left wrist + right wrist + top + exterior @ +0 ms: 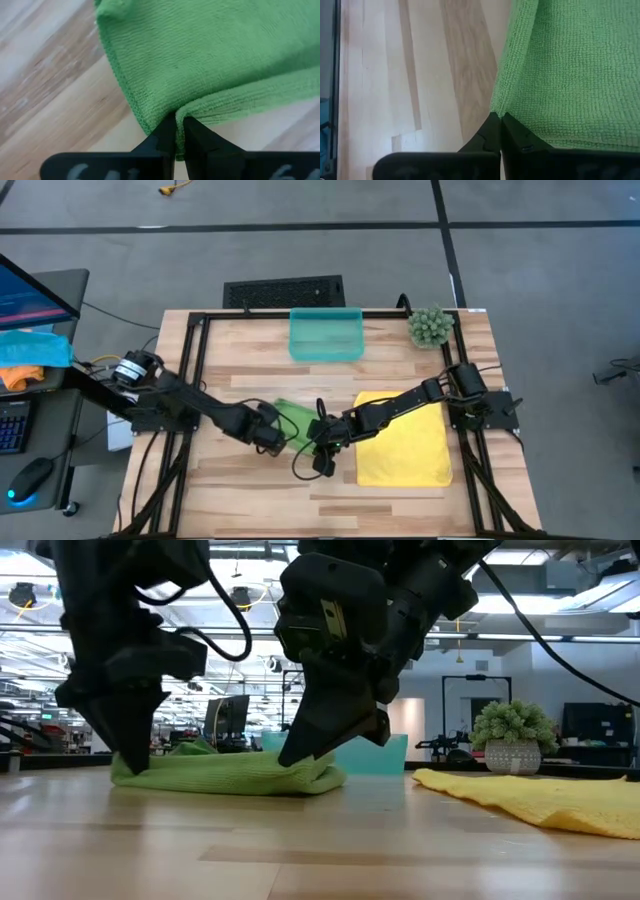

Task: Roll microfiber towels into tight, uniform cylinder then place into a basket
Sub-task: Roll the green towel

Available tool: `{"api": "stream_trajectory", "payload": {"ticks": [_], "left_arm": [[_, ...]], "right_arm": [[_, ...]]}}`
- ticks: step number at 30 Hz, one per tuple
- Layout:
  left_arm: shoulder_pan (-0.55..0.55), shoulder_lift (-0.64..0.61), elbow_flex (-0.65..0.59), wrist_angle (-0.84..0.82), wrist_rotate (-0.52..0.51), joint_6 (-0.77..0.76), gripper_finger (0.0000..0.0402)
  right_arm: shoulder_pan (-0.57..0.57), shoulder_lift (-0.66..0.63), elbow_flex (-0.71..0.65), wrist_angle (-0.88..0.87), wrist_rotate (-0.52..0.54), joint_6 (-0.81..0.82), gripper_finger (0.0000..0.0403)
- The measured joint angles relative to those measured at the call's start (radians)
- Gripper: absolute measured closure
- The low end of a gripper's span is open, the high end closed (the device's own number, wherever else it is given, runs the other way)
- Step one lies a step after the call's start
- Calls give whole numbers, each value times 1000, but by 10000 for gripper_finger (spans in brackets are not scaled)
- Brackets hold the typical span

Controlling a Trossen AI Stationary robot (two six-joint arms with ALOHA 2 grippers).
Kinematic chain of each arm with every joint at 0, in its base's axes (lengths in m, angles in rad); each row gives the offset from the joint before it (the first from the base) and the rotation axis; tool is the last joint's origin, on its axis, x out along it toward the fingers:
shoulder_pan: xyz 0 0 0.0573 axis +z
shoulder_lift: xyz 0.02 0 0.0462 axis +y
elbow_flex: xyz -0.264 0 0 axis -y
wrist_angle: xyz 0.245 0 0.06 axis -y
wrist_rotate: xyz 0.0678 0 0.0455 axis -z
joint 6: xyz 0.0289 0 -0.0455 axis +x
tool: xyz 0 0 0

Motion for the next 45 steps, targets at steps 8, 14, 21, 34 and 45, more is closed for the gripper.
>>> {"api": "stream_trajectory", "payload": {"ticks": [8, 14, 21, 34, 45], "left_arm": [[36, 1, -2, -15, 21, 10, 391], [49, 0, -17, -11, 38, 11, 391], [49, -2, -36, 1, 38, 22, 391], [49, 0, -38, 8, 39, 40, 391], [49, 1, -39, 9, 41, 40, 391]], "right_arm": [[5, 0, -2, -12, 122, -27, 349], [13, 0, -3, -20, 118, -65, 321], [20, 0, 3, 0, 87, -229, 317], [117, 40, 17, 182, 232, -779, 321], [47, 65, 18, 179, 263, -711, 321]]}}
